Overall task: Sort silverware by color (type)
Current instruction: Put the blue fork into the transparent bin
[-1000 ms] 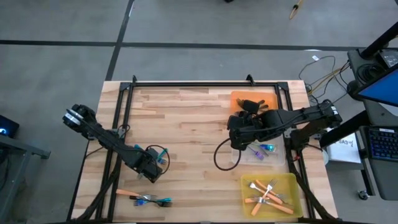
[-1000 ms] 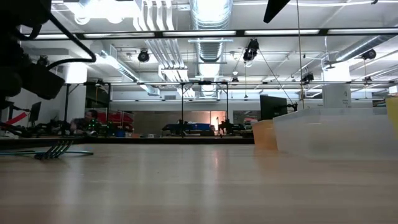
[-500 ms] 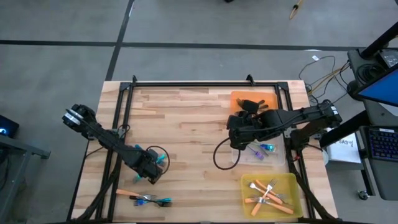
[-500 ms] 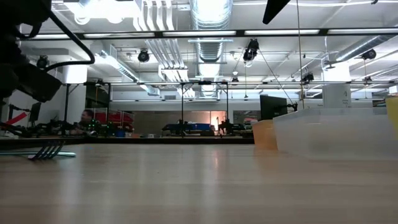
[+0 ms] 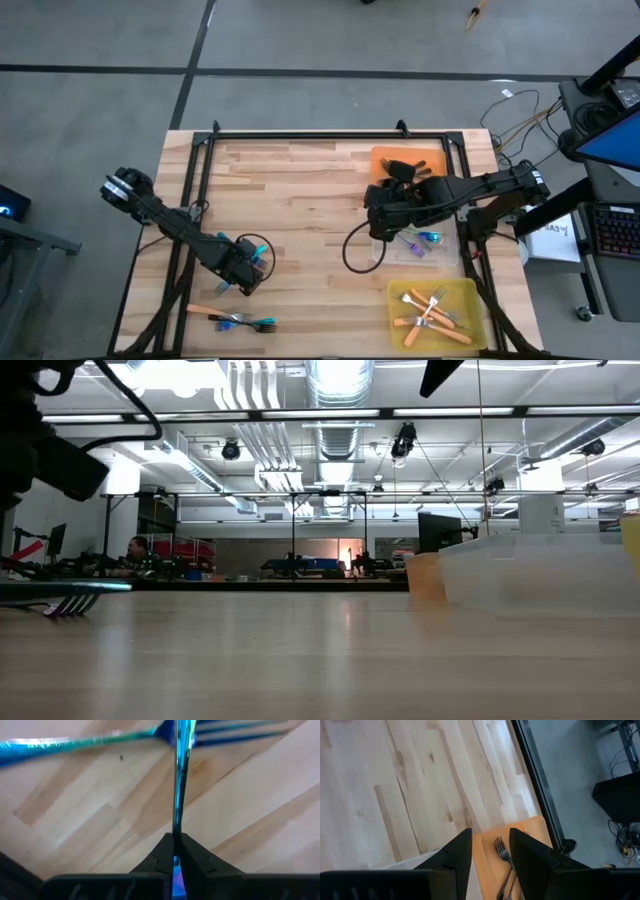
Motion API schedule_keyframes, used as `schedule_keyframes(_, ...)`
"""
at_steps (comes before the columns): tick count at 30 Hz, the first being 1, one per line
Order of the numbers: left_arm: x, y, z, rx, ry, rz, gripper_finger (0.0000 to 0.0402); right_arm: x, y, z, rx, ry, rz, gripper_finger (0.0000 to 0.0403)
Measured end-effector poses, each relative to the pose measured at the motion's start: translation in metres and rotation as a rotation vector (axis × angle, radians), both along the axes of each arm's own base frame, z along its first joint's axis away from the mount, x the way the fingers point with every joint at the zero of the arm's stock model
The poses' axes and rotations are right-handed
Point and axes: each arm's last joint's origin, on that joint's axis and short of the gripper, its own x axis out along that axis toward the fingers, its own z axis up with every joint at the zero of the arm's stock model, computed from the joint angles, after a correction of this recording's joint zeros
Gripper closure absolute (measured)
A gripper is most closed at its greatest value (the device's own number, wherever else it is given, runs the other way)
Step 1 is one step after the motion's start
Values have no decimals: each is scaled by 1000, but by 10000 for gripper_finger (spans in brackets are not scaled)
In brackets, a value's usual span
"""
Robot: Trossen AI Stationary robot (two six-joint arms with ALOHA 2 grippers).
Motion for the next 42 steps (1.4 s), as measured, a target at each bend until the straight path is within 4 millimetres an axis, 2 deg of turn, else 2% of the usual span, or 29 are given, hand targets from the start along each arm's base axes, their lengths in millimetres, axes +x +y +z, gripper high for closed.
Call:
schedule_keyframes(5,15,-3,19,84,-147,-6,400,3,-4,1,7,-31,-17,280)
schedule_keyframes(11,39,-2,51,326,-429,16,401,7,-16,-6,-10,-11,-31,280)
schedule_keyframes(17,58,-1,85,577,-661,58,401,14,-38,-37,51,-57,-76,280)
schedule_keyframes(22,68,-1,105,745,-767,66,401,30,-44,-61,205,-299,13,280)
schedule_keyframes(26,74,-1,107,866,-827,117,401,44,-41,-65,246,-605,62,280)
schedule_keyframes(29,82,1,103,926,-852,165,401,52,-38,-65,302,-854,129,283)
schedule_keyframes(32,92,5,97,958,-835,190,402,56,-36,-67,347,-1028,163,289)
schedule_keyframes(35,106,10,93,987,-816,212,402,56,-36,-72,383,-1082,144,295)
schedule_keyframes(42,131,22,92,1057,-735,186,401,55,-29,-76,357,-1049,191,307)
